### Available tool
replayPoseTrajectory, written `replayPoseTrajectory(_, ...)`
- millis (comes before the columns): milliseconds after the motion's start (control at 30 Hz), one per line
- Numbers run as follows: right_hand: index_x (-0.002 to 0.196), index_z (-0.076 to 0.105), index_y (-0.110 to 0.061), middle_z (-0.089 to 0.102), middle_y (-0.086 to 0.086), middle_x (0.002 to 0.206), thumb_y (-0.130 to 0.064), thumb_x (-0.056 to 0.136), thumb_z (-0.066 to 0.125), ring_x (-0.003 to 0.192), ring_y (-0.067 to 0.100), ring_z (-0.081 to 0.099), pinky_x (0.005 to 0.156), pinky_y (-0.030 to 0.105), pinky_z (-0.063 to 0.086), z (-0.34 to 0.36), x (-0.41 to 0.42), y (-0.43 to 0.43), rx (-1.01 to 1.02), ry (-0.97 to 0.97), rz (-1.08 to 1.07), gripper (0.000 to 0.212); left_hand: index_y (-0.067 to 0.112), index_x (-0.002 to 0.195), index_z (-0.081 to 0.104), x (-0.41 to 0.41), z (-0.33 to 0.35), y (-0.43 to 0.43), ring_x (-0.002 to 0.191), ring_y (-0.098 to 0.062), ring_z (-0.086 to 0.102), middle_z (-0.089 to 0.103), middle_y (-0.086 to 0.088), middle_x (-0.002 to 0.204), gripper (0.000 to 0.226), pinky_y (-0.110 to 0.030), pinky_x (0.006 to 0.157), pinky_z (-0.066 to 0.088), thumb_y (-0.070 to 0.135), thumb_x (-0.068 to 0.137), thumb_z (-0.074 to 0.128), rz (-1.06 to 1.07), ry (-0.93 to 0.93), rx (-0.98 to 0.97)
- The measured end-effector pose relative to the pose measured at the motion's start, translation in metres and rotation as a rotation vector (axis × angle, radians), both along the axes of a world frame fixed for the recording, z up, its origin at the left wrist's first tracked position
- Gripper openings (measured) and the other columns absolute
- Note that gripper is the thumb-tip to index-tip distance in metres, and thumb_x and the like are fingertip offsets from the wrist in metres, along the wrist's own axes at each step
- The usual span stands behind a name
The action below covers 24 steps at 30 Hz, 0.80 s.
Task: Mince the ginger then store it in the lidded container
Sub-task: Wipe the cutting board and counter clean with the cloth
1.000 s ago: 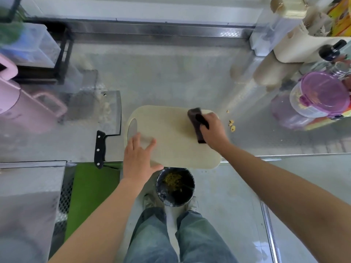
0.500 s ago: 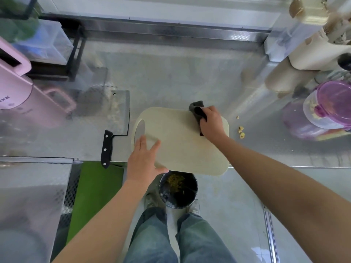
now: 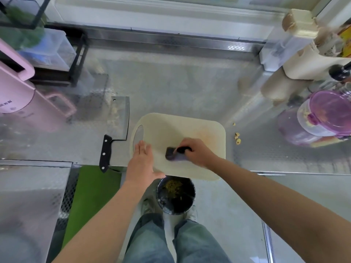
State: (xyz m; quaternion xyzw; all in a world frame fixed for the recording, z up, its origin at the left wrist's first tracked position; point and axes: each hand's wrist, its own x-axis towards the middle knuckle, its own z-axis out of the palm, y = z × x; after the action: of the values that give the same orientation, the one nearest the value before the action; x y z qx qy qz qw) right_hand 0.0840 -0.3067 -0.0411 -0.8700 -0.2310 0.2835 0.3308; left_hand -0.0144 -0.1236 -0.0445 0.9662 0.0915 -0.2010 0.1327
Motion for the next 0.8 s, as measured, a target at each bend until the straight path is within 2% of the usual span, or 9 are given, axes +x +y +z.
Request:
replayPoseTrajectory(67,0.108,0.072,-0.006,0.063,0.015,0.103,0.007,0.076,0.044,0.095,0.026,0.052,0.084,0.031,0.040,-0.003,0.023,0.001,0.048,-0.161,-0.168,0.044,0.005,0.148,0.009,0.001,0.001,0.005,0.148,-0.030,0.004,0.003,-0.019,0.159,0.113,-0.039,0.111,0.033,0.049,0.070,0.078,-0.047,0.029,0.016)
replayPoseTrajectory(133,0.117,0.068,-0.009,0.061,0.017,0.112,0.009,0.081,0.044,0.103,0.033,0.051,0.091,0.034,0.039,-0.010,0.031,0.009,-0.005,-0.212,-0.160,0.047,0.008,0.149,0.012,0.001,0.000,0.012,0.148,-0.028,0.004,0.002,-0.018,0.160,0.103,-0.038,0.112,0.034,0.036,0.076,0.078,-0.096,0.035,0.034)
replayPoseTrajectory(200,0.115,0.070,-0.010,0.062,0.016,0.112,0.011,0.080,0.043,0.103,0.036,0.051,0.093,0.037,0.038,-0.018,0.019,0.017,-0.019,-0.221,0.011,0.048,0.010,0.151,0.010,0.001,-0.002,0.016,0.148,-0.026,0.003,-0.001,-0.016,0.160,0.098,-0.037,0.113,0.032,0.026,0.080,0.075,-0.117,0.050,0.035)
replayPoseTrajectory(300,0.098,0.077,-0.011,0.066,0.011,0.103,0.010,0.073,0.042,0.100,0.027,0.052,0.092,0.035,0.040,-0.013,-0.008,0.014,0.000,-0.070,0.270,0.048,0.010,0.153,0.005,0.003,-0.004,0.017,0.148,-0.027,0.000,-0.004,-0.017,0.160,0.099,-0.035,0.116,0.025,0.019,0.082,0.073,-0.118,0.069,0.038)
replayPoseTrajectory(367,0.090,0.079,-0.015,0.069,0.004,0.097,0.010,0.072,0.046,0.095,0.019,0.055,0.090,0.034,0.044,-0.004,-0.010,0.007,-0.145,0.036,0.453,0.045,0.011,0.153,0.005,0.003,-0.004,0.017,0.148,-0.026,0.000,-0.005,-0.016,0.160,0.099,-0.034,0.116,0.024,0.017,0.082,0.074,-0.111,0.074,0.019)
replayPoseTrajectory(433,0.087,0.079,-0.014,0.071,0.002,0.093,0.010,0.068,0.049,0.091,0.019,0.059,0.086,0.035,0.048,0.003,-0.003,0.008,-0.195,0.075,0.450,0.043,0.012,0.153,0.006,0.002,-0.003,0.019,0.148,-0.025,0.000,-0.006,-0.014,0.160,0.099,-0.034,0.115,0.026,0.016,0.081,0.074,-0.097,0.073,0.001)
replayPoseTrajectory(533,0.096,0.078,-0.013,0.069,0.008,0.098,0.015,0.070,0.044,0.094,0.025,0.053,0.087,0.027,0.039,0.007,0.005,0.031,-0.006,-0.131,0.260,0.051,0.011,0.154,0.005,0.002,-0.003,0.022,0.148,-0.025,0.001,-0.006,-0.013,0.160,0.099,-0.033,0.115,0.024,0.015,0.082,0.073,-0.102,0.074,-0.020)
replayPoseTrajectory(633,0.106,0.075,-0.017,0.067,0.006,0.108,0.016,0.079,0.042,0.097,0.026,0.048,0.087,0.031,0.035,0.000,0.001,0.046,-0.045,-0.225,0.389,0.054,0.009,0.154,0.003,0.002,0.000,0.021,0.148,-0.025,0.000,-0.007,-0.015,0.160,0.099,-0.033,0.117,0.019,0.016,0.083,0.073,-0.094,0.093,-0.025)
replayPoseTrajectory(800,0.074,0.078,-0.019,0.071,-0.007,0.083,0.008,0.067,0.064,0.088,0.012,0.056,0.086,0.030,0.044,0.013,-0.011,0.006,-0.280,-0.020,0.657,0.031,0.008,0.153,0.003,0.001,0.000,0.020,0.148,-0.027,-0.003,-0.008,-0.017,0.159,0.095,-0.033,0.118,0.018,0.015,0.085,0.070,-0.104,0.100,-0.033)
